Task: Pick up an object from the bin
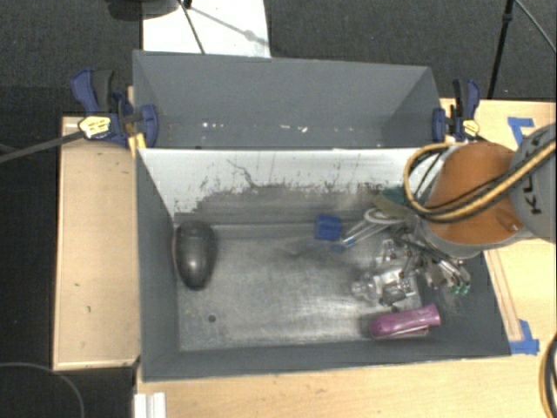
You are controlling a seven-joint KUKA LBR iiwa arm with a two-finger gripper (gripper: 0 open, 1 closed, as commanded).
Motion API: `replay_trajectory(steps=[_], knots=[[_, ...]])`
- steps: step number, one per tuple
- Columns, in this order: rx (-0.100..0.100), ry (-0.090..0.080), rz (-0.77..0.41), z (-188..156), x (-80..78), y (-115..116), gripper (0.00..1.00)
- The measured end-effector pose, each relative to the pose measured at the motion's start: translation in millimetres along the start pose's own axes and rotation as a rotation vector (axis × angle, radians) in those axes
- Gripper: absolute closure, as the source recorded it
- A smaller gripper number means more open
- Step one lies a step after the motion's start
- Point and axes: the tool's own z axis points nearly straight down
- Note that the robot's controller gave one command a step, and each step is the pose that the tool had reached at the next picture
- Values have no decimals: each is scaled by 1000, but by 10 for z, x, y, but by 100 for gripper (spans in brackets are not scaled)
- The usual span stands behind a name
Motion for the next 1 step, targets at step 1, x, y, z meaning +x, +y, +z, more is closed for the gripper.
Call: replay_trajectory(steps=[1], knots=[[1, -1, 0, -469, -19, -6, 100]])
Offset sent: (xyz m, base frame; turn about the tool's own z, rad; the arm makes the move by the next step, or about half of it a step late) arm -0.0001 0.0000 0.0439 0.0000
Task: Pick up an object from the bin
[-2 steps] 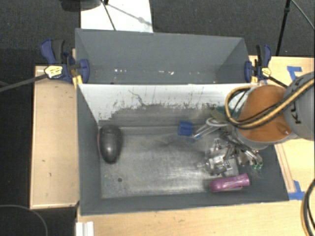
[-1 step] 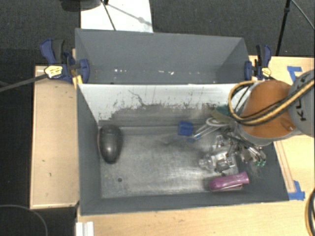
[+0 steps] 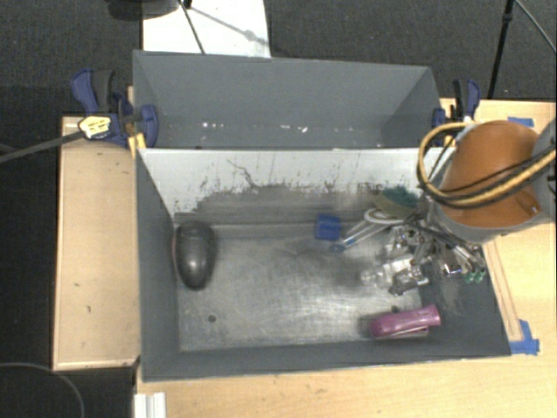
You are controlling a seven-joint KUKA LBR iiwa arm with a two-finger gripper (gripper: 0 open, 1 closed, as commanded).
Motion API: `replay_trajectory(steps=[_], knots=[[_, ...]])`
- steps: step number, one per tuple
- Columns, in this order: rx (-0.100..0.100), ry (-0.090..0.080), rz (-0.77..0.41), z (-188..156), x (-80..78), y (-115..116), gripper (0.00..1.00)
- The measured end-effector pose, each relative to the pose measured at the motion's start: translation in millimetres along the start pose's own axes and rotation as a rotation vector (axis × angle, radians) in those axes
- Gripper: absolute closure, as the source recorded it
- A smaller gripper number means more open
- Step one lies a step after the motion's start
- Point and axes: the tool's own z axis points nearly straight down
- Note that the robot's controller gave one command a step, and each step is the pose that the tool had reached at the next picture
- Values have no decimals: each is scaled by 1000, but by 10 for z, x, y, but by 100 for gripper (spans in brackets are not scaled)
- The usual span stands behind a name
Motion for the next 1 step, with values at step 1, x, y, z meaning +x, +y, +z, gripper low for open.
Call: replay_trajectory(steps=[1], knots=[[0, 1, 2, -356, -19, -5, 100]])
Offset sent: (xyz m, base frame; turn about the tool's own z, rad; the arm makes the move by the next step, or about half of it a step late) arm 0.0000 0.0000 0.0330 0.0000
